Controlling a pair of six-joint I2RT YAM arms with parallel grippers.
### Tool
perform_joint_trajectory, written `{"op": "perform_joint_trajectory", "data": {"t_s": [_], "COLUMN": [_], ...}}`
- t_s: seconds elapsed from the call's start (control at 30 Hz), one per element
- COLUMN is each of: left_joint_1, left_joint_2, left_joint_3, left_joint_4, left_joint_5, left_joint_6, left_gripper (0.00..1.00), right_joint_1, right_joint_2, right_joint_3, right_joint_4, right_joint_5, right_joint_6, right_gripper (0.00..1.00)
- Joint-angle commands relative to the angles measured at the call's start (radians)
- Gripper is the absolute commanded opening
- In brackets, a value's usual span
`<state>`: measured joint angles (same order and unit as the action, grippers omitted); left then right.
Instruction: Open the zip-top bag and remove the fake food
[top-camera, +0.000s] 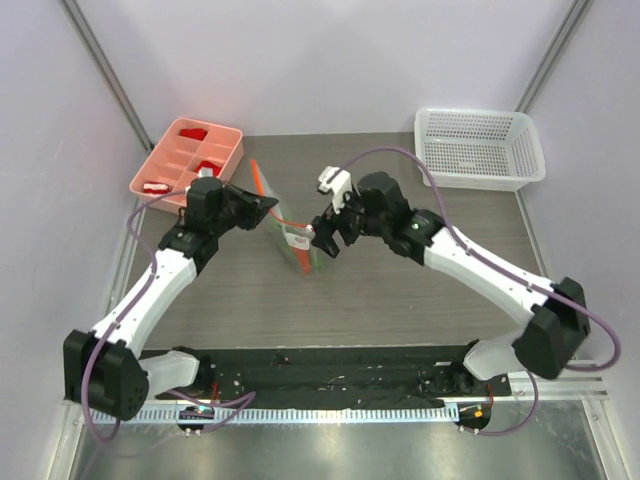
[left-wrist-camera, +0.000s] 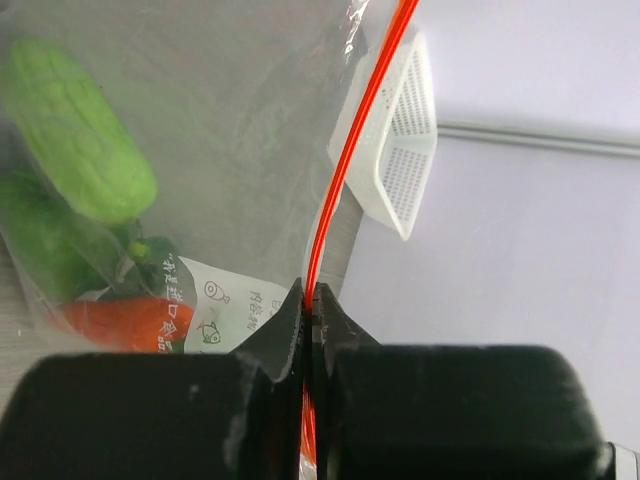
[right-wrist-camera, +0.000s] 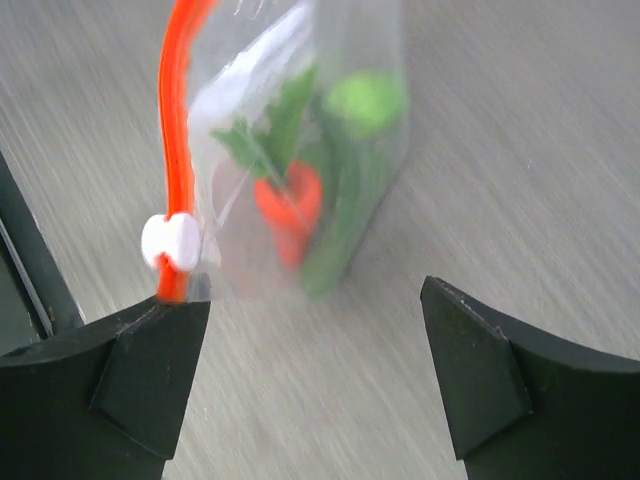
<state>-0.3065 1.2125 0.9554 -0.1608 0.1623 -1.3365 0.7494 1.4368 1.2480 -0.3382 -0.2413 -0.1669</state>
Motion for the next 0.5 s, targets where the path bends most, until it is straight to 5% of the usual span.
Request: {"op": "perform_joint_trajectory", "data": {"t_s": [0.0, 0.23, 0.47], "left_joint_1": [0.001, 0.001, 0.001], "left_joint_2": [-0.100, -0.136, -0.154], "left_joint_3": [-0.044, -0.066, -0.093], "left_joint_4": [0.011, 0.010, 0.040], "left_joint_5": [-0.090, -0.066, -0.061], "left_joint_6": [-0.095, -0.153, -0.173], "left_gripper": [0.00, 0.00, 0.00], "right_joint_1": [-0.005, -0.018, -0.018], "right_joint_2": [-0.140, -0.173, -0.115], "right_joint_3": [-0.204, -0.404, -0.410], "right_joint_4": [0.458, 0.807, 0.918], "right_joint_5": [0.005, -0.211, -0.277], "right_joint_6": [0.165, 0.300, 0.400], "right_gripper": [0.90, 0.53, 0.47]}}
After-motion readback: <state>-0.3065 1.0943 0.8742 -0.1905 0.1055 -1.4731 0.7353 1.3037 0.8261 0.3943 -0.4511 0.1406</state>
